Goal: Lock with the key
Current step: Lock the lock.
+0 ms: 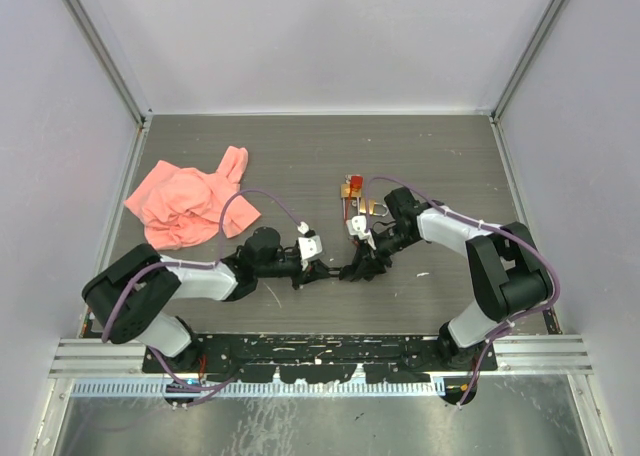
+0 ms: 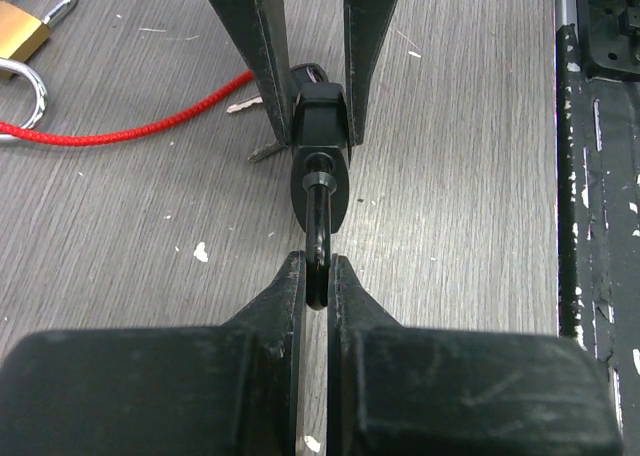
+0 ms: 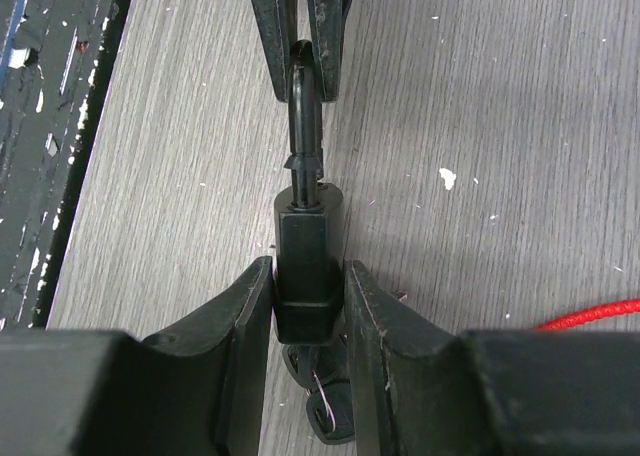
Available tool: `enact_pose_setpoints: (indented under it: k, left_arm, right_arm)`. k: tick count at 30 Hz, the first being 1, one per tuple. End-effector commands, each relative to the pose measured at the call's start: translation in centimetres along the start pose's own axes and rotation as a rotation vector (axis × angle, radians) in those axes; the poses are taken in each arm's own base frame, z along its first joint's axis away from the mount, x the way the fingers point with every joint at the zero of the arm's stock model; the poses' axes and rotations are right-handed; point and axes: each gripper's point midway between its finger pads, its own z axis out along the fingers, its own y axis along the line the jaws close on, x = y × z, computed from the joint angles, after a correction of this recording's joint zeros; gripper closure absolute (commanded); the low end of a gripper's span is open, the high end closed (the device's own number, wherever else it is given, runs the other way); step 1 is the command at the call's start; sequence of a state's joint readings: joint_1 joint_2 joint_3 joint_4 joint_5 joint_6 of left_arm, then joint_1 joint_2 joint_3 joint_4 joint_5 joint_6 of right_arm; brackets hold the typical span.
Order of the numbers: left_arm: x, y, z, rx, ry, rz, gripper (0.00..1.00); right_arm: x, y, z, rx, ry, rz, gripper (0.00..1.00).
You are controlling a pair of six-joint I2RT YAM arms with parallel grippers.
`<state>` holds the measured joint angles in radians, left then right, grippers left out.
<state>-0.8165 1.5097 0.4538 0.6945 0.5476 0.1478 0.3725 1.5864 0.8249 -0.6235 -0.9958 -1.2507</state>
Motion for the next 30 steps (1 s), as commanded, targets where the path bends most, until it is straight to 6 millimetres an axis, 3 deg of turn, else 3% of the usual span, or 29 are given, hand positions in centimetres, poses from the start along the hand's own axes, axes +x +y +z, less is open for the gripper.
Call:
enact_pose_setpoints:
  k: [1,10,19,24,30]
  left_arm:
    - [-3.4,-0.1,0.1,0.012,-0.091,0.036,1.00]
    - [-2.4,-0.6,1.7,0.044,-0.142,-0.063,1.00]
    - [0.0,0.0,2.7,0.006,-0.065,-0.037,1.00]
    - [-0.7,-0.9,3.5,0.054,-0.082,-0.061,1.00]
    - [-3.3,-0.5,3.0,0.026,-0.160,-0.036,1.00]
  right_arm:
    - [4.3,1.4,0.7,-0.023,0.163,0.083,0.99]
    - [4.5,1.4,0.8,-0.022,0.176,0.095,0.99]
    - [5.2,1.9,0.8,-0.042,0.212,0.095,0.99]
    - [5.9,2.4,0.9,-0.068,0.248,0.097,0.99]
    - [7.8,3.1,0.2,-0.044,0.329,0.080,0.99]
